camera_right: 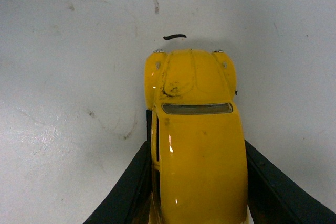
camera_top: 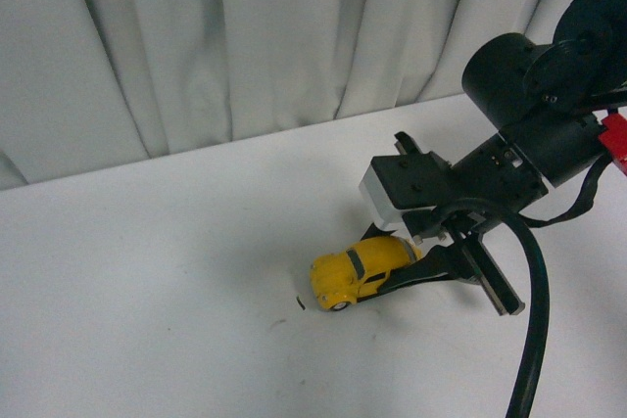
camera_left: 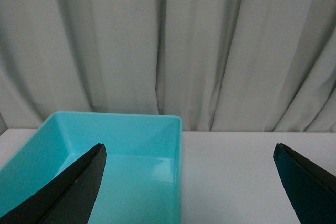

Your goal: Wind up and store yellow beetle toy

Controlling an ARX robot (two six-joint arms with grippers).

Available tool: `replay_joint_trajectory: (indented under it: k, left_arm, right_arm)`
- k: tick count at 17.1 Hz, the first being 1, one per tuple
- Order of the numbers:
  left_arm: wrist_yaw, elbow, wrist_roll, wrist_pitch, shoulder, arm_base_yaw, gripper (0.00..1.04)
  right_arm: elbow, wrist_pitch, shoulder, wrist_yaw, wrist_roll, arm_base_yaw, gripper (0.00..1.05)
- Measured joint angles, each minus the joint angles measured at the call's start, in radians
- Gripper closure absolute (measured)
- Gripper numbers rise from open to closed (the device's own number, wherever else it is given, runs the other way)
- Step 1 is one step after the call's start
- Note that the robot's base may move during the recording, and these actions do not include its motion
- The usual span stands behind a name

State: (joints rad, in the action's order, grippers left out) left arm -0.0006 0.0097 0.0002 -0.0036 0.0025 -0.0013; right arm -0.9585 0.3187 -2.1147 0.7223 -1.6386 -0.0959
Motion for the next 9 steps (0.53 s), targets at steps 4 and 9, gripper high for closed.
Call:
replay_joint_trajectory:
  k: [4,9]
  left_arm:
    - [0.000,0.000,0.000,0.000,0.000,0.000,0.07]
    - [0.000,0.000,0.000,0.000,0.000,0.000,0.07]
  right_arm:
    - [0.011,0.001,0.003,0.008,0.000,-0.024,0.63]
    - [0.058,0.008,0.022,0.015,-0.002,-0.071,0.63]
